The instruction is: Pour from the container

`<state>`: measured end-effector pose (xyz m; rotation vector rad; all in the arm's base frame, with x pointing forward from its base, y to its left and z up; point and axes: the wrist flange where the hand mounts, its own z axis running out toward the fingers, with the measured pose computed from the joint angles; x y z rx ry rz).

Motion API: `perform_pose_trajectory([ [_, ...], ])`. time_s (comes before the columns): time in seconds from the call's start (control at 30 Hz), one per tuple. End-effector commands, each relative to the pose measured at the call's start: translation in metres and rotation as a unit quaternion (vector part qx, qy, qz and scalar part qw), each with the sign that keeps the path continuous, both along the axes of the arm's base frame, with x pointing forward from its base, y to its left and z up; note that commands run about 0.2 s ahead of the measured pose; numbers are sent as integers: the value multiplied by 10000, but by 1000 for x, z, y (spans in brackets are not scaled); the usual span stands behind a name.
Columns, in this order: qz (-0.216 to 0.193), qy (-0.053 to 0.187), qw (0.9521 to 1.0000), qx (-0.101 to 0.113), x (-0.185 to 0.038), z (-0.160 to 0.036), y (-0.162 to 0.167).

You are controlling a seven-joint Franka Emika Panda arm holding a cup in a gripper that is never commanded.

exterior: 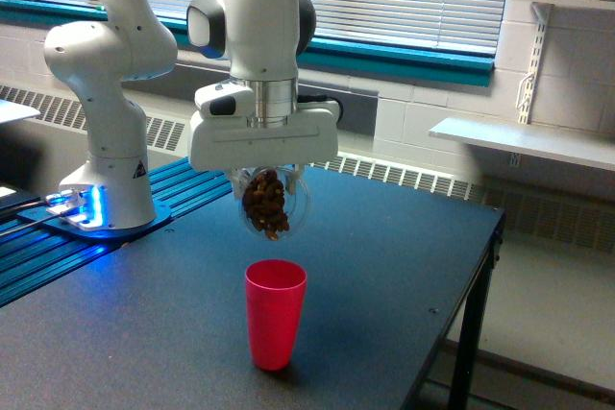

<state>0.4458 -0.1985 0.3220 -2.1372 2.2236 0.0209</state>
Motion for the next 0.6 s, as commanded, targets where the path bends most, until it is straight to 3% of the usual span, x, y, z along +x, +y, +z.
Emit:
perform_pose_trajectory([
  [0.03, -63, 34, 10000, -11, 7, 1, -1],
  [0.6, -99, 312, 9994, 102, 16, -11, 0],
])
